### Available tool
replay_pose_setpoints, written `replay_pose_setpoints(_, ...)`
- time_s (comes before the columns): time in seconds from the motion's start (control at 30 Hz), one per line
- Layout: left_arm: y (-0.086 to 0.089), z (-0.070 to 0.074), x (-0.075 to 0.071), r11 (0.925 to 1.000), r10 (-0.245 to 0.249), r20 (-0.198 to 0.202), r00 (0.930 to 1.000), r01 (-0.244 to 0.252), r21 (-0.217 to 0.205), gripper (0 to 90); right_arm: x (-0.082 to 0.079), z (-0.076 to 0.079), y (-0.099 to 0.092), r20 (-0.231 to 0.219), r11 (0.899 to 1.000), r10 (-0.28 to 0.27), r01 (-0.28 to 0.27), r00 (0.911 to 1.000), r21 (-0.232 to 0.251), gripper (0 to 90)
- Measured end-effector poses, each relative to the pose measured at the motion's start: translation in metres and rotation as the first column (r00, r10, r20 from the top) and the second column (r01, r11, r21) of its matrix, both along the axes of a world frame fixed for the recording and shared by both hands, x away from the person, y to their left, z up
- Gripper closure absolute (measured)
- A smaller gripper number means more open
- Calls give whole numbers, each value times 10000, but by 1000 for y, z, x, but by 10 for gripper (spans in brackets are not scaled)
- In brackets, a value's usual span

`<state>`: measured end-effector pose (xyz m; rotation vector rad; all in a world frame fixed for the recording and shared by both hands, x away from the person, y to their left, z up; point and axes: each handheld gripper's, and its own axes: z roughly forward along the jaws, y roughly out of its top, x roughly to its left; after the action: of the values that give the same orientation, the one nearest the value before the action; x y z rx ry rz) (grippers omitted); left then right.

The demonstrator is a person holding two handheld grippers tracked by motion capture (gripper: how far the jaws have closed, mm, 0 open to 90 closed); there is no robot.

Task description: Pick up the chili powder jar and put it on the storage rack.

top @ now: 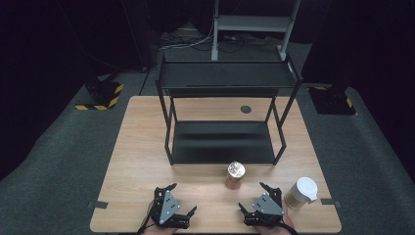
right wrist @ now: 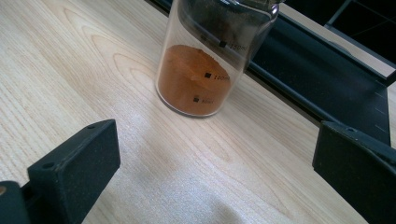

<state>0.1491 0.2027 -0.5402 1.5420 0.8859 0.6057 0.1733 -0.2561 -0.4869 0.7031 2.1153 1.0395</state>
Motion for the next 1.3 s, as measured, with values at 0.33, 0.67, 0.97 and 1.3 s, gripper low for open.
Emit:
replay_pose_setpoints(0.33, -4, 0, 0, 9999, 107, -3, 9999, -107, 125, 7, 4, 0, -9, -123, 9994, 104, -100, 9999, 323, 0)
replay_pose_setpoints(0.67, -2, 1, 1, 9997, -40, -21, 10000, 40, 237, 5, 3, 0, -12, -98, 9993, -54, 57, 9999, 372, 0)
replay_pose_setpoints(0.97, 0, 0, -1, 10000, -20, 29, 10000, 20, 5, 5, 5, 0, -14, -142, 9991, 6, 0, 9999, 418, 0)
replay_pose_setpoints(1.3, 2, 3, -2, 9992, -10, -204, 9998, 2, -402, 3, 4, -1, -15, -111, 9987, -39, 45, 9999, 511, 0)
